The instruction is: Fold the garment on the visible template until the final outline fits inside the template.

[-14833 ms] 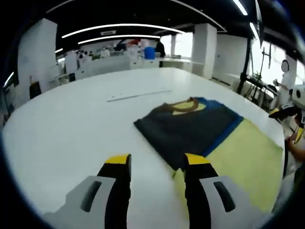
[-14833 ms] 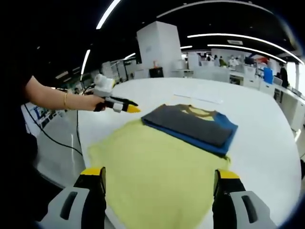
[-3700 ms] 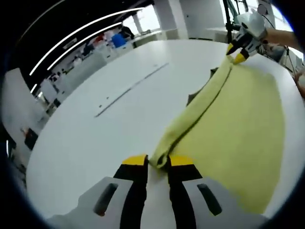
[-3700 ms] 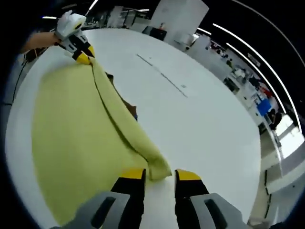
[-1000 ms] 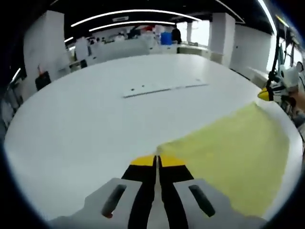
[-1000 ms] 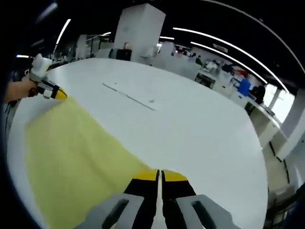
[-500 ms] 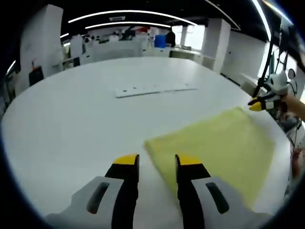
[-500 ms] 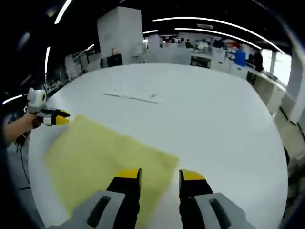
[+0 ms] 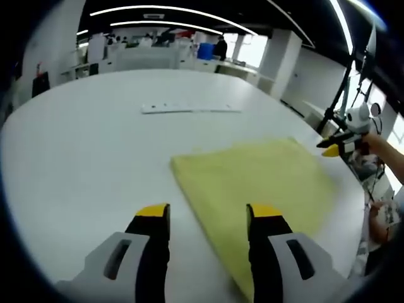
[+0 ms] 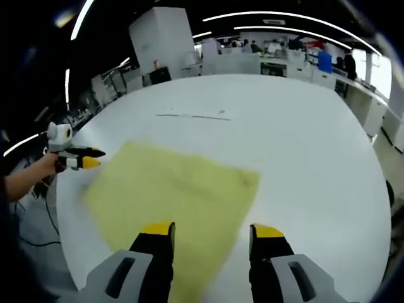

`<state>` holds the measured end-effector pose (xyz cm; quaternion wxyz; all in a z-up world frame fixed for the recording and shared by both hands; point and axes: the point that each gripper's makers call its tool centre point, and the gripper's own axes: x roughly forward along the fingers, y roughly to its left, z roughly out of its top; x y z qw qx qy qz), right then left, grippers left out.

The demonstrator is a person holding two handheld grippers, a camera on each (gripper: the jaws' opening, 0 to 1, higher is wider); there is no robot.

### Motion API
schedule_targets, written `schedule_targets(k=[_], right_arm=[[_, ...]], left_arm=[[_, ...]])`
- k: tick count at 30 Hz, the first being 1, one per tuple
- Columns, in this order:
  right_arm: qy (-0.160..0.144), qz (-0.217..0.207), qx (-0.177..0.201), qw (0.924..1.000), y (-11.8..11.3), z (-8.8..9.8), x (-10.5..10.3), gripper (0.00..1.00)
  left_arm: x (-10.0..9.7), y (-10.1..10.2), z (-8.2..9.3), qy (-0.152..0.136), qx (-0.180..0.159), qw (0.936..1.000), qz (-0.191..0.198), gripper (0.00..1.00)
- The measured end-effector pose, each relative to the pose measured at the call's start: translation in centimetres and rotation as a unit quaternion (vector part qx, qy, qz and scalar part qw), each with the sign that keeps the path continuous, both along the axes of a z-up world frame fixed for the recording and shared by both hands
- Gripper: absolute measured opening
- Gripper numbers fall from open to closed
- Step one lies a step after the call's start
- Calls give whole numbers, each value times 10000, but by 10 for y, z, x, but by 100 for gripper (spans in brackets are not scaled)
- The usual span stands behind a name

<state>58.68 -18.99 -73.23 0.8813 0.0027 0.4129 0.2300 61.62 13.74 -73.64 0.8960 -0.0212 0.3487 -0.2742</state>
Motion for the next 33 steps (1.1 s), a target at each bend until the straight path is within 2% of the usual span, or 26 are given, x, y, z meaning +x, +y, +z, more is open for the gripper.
schedule_targets(k=[9, 17, 20, 27, 30, 33], right_arm=[[188, 60, 195, 9996, 3, -5, -37, 42], [465, 73, 191, 9987, -3, -16, -66, 39], [544, 56, 239, 9982, -4, -19, -73, 37], [621, -7, 319, 9976, -3, -24, -85, 30], [666, -44, 405, 9969, -2, -28, -90, 26], [708, -84, 394, 9967, -3, -31, -93, 18]], left_arm=[[-35, -5, -1, 93, -27, 9998, -192, 45], [-57, -3, -11, 368, -218, 9990, -160, 44], [-66, -3, -14, 419, -141, 9987, -247, 44], [-77, -3, -15, 489, -359, 9981, -118, 41], [-82, -1, -20, 490, -215, 9985, -124, 37], [-83, 5, -24, 427, 35, 9990, -150, 27]])
